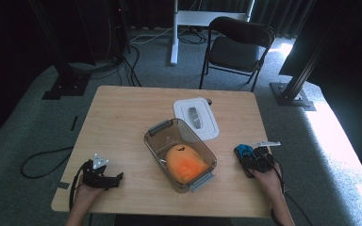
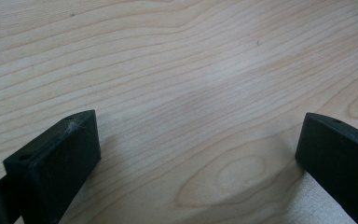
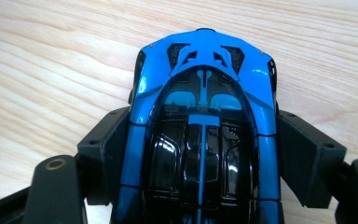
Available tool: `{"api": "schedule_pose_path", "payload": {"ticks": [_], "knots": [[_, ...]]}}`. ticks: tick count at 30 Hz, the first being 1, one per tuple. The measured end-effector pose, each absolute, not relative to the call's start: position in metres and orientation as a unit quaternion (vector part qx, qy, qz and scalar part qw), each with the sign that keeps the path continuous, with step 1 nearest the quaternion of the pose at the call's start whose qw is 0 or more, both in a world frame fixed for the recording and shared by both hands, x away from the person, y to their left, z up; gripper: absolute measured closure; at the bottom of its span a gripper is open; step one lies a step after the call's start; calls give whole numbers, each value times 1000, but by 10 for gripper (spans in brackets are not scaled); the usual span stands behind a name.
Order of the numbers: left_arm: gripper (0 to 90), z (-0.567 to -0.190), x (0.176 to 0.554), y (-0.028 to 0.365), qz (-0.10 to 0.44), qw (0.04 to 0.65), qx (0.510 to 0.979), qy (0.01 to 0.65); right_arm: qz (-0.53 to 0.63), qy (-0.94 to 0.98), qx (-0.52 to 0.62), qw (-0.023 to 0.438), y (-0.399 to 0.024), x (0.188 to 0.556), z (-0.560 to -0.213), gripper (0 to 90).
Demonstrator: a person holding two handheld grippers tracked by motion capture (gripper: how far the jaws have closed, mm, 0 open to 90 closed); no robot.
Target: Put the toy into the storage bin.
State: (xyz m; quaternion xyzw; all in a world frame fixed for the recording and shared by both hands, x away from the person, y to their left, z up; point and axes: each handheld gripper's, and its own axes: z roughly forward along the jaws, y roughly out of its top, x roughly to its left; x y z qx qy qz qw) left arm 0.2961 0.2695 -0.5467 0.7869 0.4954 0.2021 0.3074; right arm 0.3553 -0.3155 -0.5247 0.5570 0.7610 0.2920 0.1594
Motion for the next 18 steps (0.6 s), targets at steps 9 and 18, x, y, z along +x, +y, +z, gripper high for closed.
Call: {"api": "schedule_pose_path", "payload": {"ticks": [9, 18], "knots": [[2, -547, 296, 269, 202, 307, 787, 495, 310, 759, 545, 175, -312, 353, -495, 249], [2, -547, 296, 269, 202, 307, 787, 495, 326, 773, 511, 188, -296, 349, -449, 249]]}}
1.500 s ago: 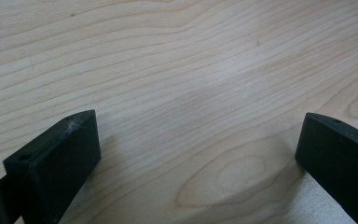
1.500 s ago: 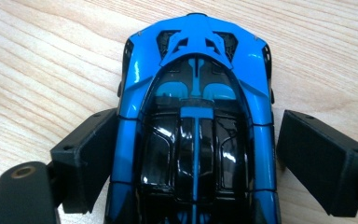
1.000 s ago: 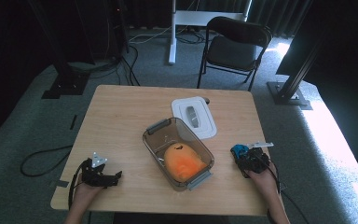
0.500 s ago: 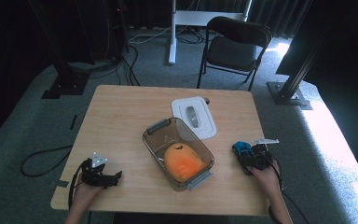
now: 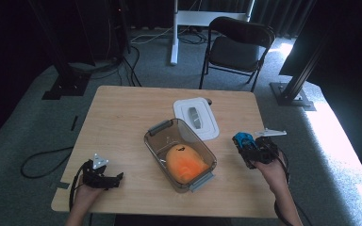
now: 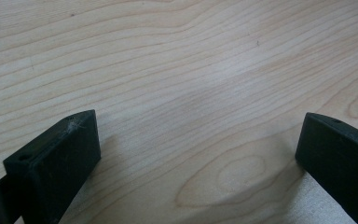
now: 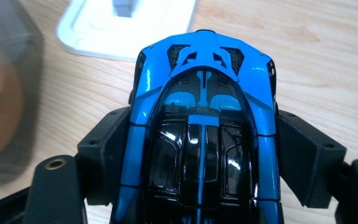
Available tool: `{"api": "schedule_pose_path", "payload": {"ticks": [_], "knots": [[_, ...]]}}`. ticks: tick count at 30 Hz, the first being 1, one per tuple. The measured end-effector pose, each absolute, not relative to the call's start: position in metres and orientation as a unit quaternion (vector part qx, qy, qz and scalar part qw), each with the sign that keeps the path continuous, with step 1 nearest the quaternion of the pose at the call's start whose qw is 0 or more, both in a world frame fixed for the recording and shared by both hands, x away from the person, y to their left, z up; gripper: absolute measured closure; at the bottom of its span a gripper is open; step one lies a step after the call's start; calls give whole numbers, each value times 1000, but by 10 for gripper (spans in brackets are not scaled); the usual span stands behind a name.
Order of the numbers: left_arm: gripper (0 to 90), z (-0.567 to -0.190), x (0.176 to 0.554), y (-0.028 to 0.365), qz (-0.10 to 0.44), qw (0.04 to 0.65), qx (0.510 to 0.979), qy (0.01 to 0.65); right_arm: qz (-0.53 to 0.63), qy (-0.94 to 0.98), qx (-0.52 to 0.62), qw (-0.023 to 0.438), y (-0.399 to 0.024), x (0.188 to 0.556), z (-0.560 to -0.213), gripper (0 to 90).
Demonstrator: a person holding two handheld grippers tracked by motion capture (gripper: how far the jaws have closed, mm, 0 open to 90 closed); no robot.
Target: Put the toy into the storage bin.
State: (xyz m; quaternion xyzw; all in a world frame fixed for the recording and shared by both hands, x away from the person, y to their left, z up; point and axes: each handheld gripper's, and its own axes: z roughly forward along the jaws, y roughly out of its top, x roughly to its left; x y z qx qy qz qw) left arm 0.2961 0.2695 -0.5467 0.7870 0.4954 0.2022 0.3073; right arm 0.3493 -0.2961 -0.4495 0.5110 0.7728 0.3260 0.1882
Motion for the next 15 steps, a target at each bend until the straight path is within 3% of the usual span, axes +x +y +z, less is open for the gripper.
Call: {"api": "schedule_pose_path", "payload": {"ticks": [15], "knots": [[2, -547, 296, 270, 203, 307, 787, 495, 346, 788, 470, 195, -270, 351, -401, 248]]}}
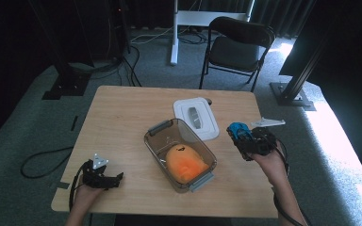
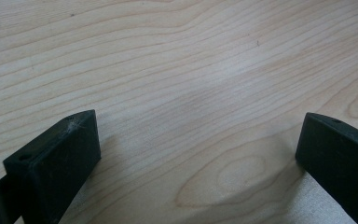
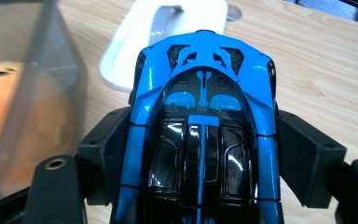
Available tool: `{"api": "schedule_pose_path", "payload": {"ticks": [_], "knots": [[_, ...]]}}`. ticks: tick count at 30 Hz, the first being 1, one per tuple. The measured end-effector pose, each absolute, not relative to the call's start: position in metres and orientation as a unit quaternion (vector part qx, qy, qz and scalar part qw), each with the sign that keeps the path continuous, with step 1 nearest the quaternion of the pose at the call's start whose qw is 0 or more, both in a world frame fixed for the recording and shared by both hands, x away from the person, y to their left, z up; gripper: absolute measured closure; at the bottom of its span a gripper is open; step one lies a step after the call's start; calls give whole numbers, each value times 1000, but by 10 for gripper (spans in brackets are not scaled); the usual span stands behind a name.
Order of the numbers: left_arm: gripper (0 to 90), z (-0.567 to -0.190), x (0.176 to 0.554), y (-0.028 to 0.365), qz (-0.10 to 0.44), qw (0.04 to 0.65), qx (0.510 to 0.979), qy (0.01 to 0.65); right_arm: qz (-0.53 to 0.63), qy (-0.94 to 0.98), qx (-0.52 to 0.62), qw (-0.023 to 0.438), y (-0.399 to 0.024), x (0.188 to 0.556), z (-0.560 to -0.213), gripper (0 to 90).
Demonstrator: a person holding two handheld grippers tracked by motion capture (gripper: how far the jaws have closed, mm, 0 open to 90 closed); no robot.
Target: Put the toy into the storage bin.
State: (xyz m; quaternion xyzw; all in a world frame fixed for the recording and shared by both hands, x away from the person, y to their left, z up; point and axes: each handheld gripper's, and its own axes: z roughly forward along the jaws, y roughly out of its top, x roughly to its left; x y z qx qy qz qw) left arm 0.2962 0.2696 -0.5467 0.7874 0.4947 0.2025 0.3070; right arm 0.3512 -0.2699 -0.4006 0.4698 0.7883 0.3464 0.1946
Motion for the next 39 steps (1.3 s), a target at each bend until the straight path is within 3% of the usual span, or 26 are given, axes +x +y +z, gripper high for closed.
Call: {"api": "schedule_pose_path", "payload": {"ticks": [18, 39], "knots": [[2, -547, 296, 270, 202, 307, 787, 495, 359, 816, 417, 178, -225, 357, -366, 249], [3, -547, 296, 270, 203, 308, 787, 495, 360, 842, 371, 153, -155, 366, -364, 249]]}}
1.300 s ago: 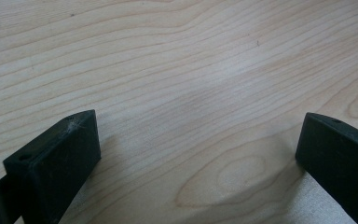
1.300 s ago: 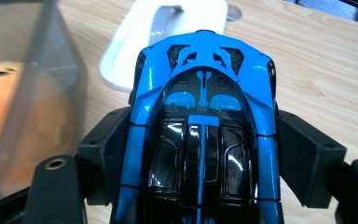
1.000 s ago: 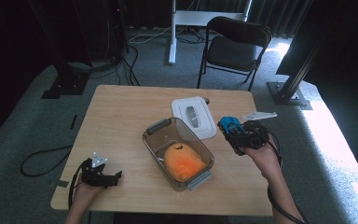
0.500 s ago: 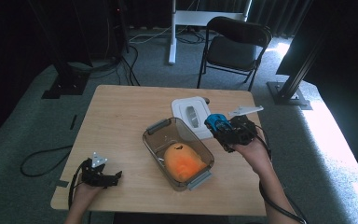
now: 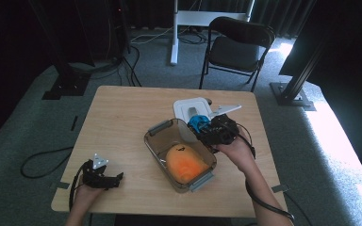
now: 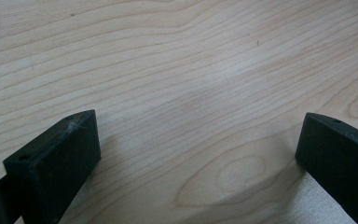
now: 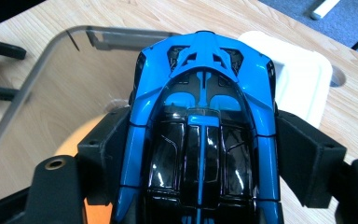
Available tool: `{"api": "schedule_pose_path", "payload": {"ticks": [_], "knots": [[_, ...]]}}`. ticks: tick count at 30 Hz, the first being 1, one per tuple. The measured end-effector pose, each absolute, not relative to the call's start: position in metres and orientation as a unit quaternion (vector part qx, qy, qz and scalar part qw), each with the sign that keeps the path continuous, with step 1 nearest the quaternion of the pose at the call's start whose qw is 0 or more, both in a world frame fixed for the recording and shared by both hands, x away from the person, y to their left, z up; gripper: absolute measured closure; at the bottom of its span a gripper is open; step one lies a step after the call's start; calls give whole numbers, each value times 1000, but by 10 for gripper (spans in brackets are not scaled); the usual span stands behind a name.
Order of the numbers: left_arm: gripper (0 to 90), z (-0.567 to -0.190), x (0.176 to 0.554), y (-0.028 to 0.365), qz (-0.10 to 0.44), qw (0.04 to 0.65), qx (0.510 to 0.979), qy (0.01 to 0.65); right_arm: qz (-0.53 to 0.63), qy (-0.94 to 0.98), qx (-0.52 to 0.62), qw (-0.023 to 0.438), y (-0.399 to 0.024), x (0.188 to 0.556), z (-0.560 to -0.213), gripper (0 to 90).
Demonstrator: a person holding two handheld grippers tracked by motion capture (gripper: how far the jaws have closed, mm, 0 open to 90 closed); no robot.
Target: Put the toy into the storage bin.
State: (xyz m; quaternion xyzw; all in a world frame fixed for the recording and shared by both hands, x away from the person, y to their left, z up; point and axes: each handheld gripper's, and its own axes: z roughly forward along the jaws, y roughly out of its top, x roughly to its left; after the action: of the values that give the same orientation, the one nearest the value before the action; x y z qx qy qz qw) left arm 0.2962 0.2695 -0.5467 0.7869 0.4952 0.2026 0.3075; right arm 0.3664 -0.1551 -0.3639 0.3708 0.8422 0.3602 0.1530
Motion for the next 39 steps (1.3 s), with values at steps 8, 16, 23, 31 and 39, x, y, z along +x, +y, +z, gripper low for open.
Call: {"api": "schedule_pose_path", "payload": {"ticks": [8, 16, 23, 31, 39], "knots": [[2, -547, 296, 270, 203, 308, 787, 495, 350, 853, 361, 138, -126, 370, -373, 249], [2, -547, 296, 270, 202, 308, 787, 494, 341, 858, 363, 126, -103, 374, -387, 248], [2, -547, 296, 270, 202, 308, 788, 494, 333, 863, 363, 114, -93, 376, -398, 248], [2, -547, 296, 270, 202, 308, 788, 493, 314, 866, 375, 103, -88, 380, -413, 248], [2, -547, 296, 270, 202, 308, 788, 493, 298, 873, 372, 106, -85, 380, -419, 248]]}}
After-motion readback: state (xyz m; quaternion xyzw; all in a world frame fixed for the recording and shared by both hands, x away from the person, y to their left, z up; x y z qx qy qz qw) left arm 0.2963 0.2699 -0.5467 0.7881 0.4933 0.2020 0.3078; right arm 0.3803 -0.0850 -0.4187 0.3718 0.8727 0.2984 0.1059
